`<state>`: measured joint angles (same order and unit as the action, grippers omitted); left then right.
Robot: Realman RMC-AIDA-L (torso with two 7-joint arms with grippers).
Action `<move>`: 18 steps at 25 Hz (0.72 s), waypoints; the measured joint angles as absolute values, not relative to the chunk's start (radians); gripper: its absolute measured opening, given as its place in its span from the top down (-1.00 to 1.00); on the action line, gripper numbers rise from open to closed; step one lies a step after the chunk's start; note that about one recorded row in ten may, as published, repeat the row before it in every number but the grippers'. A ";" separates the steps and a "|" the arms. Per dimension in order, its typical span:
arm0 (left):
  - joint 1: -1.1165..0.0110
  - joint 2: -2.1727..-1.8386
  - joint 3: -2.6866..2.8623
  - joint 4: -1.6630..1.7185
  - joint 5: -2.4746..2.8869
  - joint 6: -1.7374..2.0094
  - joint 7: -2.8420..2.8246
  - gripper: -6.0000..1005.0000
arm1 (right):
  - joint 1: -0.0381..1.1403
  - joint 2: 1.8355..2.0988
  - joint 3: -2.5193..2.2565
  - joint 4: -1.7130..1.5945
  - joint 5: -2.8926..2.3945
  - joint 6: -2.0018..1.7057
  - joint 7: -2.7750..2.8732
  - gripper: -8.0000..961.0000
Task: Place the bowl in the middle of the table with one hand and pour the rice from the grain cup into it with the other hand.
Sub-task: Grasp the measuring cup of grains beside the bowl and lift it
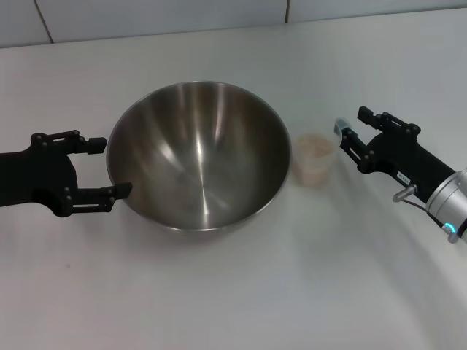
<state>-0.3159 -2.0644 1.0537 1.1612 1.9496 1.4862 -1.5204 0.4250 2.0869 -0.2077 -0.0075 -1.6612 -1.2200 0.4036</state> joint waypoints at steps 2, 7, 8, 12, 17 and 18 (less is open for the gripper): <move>-0.316 -2.065 1.054 1.161 1.950 1.489 -1.520 -0.65 | 0.425 2.087 -0.207 -0.004 -1.661 -1.221 0.395 -0.06; -0.316 -2.065 1.054 1.161 1.950 1.489 -1.520 -0.65 | 0.419 2.088 -0.207 -0.005 -1.660 -1.241 0.394 0.16; -0.316 -2.065 1.054 1.161 1.950 1.489 -1.520 -0.65 | 0.419 2.088 -0.207 -0.005 -1.660 -1.241 0.394 0.20; -0.316 -2.065 1.061 1.161 1.950 1.490 -1.520 -0.65 | 0.417 2.087 -0.207 -0.005 -1.659 -1.246 0.394 0.52; -0.315 -2.065 1.064 1.161 1.950 1.490 -1.520 -0.65 | 0.402 2.086 -0.180 -0.005 -1.657 -1.309 0.374 0.82; -0.315 -2.065 1.064 1.161 1.950 1.490 -1.520 -0.65 | 0.402 2.086 -0.180 -0.005 -1.657 -1.309 0.374 0.86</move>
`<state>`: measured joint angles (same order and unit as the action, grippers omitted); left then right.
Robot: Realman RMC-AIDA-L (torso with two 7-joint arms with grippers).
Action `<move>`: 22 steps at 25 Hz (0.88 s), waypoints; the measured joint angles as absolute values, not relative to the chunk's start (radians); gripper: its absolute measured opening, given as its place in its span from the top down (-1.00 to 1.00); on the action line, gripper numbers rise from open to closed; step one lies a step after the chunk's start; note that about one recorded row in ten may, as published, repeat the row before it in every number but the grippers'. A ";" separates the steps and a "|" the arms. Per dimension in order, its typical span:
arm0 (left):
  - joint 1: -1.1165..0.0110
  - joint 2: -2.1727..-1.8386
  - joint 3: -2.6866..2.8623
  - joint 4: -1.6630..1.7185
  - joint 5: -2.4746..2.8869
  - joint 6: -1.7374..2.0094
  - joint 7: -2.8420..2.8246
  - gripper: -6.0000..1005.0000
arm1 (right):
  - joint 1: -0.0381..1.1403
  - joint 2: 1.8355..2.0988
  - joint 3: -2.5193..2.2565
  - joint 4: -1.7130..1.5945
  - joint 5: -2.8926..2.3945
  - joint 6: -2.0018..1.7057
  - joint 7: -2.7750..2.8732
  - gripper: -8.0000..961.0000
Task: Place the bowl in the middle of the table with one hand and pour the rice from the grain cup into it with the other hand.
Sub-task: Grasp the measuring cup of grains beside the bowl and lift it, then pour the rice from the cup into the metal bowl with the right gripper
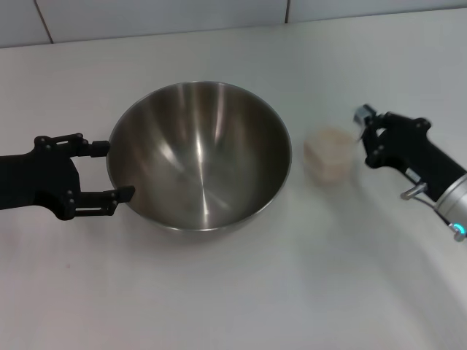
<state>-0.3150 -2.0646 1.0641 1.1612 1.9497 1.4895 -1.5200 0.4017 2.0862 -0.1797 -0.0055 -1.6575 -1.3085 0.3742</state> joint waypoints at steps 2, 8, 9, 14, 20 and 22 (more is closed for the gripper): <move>-0.314 -2.065 1.064 1.161 1.950 1.490 -1.520 -0.65 | 0.380 2.086 -0.125 0.006 -1.657 -1.413 0.320 0.95; -0.315 -2.065 1.064 1.161 1.950 1.491 -1.520 -0.65 | 0.375 2.085 -0.040 0.061 -1.657 -1.730 0.085 0.95; -0.316 -2.065 1.066 1.162 1.950 1.491 -1.519 -0.65 | 0.407 2.087 -0.043 0.104 -1.660 -1.761 -0.044 0.95; -0.317 -2.065 1.083 1.168 1.949 1.491 -1.519 -0.65 | 0.475 2.087 -0.051 0.280 -1.681 -1.707 -0.615 0.95; -0.318 -2.065 1.090 1.170 1.950 1.491 -1.519 -0.65 | 0.500 2.090 -0.043 0.435 -1.697 -1.612 -1.319 0.95; -0.318 -2.064 1.090 1.171 1.949 1.491 -1.519 -0.65 | 0.506 2.091 -0.043 0.454 -1.715 -1.591 -1.511 0.95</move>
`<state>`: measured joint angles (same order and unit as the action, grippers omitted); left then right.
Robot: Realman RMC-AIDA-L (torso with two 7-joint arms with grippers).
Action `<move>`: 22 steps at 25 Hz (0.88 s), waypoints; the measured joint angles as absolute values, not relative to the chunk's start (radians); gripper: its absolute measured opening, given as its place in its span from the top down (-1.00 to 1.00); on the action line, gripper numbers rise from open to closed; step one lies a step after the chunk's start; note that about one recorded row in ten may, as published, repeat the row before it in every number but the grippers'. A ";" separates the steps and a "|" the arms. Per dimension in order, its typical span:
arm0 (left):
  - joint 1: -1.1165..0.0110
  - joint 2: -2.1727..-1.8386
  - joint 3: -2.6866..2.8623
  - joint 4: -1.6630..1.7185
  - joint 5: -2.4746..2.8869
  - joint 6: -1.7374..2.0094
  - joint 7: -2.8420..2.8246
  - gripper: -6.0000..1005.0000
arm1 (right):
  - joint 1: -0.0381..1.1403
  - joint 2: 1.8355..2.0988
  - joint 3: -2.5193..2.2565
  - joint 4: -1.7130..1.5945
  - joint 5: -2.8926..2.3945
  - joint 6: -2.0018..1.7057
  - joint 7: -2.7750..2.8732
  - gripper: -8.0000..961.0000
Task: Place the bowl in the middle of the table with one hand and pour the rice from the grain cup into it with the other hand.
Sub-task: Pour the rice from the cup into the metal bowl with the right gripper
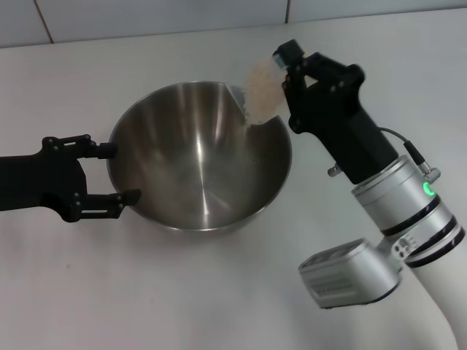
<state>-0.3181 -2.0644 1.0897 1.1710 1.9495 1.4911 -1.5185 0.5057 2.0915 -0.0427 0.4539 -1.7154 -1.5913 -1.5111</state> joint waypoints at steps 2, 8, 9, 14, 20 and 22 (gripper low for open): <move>-0.319 -2.063 1.090 1.172 1.950 1.491 -1.518 -0.65 | 0.510 2.092 -0.039 0.451 -1.764 -1.569 -1.635 0.95; -0.319 -2.062 1.089 1.173 1.950 1.491 -1.518 -0.65 | 0.519 2.092 -0.038 0.463 -1.813 -1.497 -1.934 0.94; -0.319 -2.062 1.089 1.173 1.949 1.491 -1.518 -0.65 | 0.520 2.092 -0.038 0.472 -1.815 -1.482 -1.994 0.94; -0.325 -2.062 1.091 1.173 1.949 1.492 -1.518 -0.65 | 0.542 2.092 -0.038 0.509 -1.816 -1.439 -2.279 0.94; -0.331 -2.062 1.102 1.166 1.950 1.493 -1.518 -0.65 | 0.561 2.092 -0.030 0.514 -1.838 -1.390 -2.579 0.94; -0.331 -2.062 1.105 1.165 1.951 1.493 -1.518 -0.65 | 0.568 2.092 -0.023 0.495 -1.884 -1.366 -2.668 0.94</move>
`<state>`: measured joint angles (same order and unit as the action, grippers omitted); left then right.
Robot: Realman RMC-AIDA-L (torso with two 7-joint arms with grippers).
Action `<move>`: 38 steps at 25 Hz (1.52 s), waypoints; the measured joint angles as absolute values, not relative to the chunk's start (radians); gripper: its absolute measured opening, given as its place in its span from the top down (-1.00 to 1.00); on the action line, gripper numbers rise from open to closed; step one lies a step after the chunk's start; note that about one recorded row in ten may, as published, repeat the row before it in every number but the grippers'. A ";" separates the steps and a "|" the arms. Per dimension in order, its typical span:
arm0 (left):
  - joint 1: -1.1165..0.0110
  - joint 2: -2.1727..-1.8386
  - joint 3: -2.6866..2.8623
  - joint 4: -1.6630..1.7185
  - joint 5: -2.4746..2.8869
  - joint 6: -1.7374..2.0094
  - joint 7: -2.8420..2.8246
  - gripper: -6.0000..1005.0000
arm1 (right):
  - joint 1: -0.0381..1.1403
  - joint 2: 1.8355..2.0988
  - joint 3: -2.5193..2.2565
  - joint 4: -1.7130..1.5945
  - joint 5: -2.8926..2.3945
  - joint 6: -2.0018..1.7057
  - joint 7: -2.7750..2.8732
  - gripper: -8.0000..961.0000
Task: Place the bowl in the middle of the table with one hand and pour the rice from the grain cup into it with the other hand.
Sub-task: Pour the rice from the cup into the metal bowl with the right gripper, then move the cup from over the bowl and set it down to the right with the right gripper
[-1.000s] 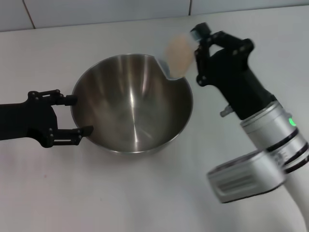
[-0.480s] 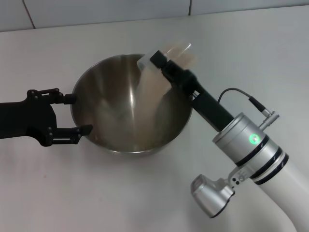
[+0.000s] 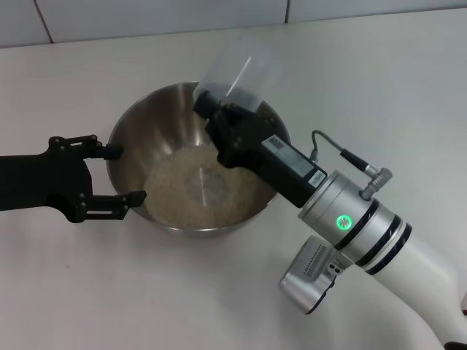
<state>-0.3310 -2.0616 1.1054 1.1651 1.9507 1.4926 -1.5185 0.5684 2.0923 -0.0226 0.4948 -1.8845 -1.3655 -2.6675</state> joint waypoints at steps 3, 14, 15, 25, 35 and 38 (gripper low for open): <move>-0.332 -2.062 1.107 1.165 1.951 1.493 -1.519 -0.65 | 0.571 2.092 -0.013 0.478 -1.935 -1.343 -2.688 0.93; -0.336 -2.063 1.107 1.165 1.951 1.493 -1.519 -0.65 | 0.442 2.092 0.251 0.712 -1.995 -1.378 -2.140 0.93; -0.336 -2.063 1.107 1.166 1.951 1.492 -1.519 -0.65 | 0.405 2.091 0.294 0.754 -1.994 -1.414 -1.936 0.93; -0.331 -2.063 1.103 1.172 1.951 1.492 -1.521 -0.65 | 0.261 2.080 0.594 0.705 -1.990 -1.424 -0.776 0.92; -0.334 -2.063 1.106 1.172 1.951 1.491 -1.527 -0.65 | 0.417 2.087 0.625 0.291 -1.999 -1.174 -0.098 0.92; -0.338 -2.063 1.107 1.172 1.951 1.488 -1.527 -0.65 | 0.466 2.085 0.574 0.250 -2.011 -1.072 -0.045 0.92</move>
<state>-0.3377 -2.0632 1.1067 1.1720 1.9511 1.4883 -1.5274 0.4665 2.0847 0.5745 0.2504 -2.0110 -1.0723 -0.0451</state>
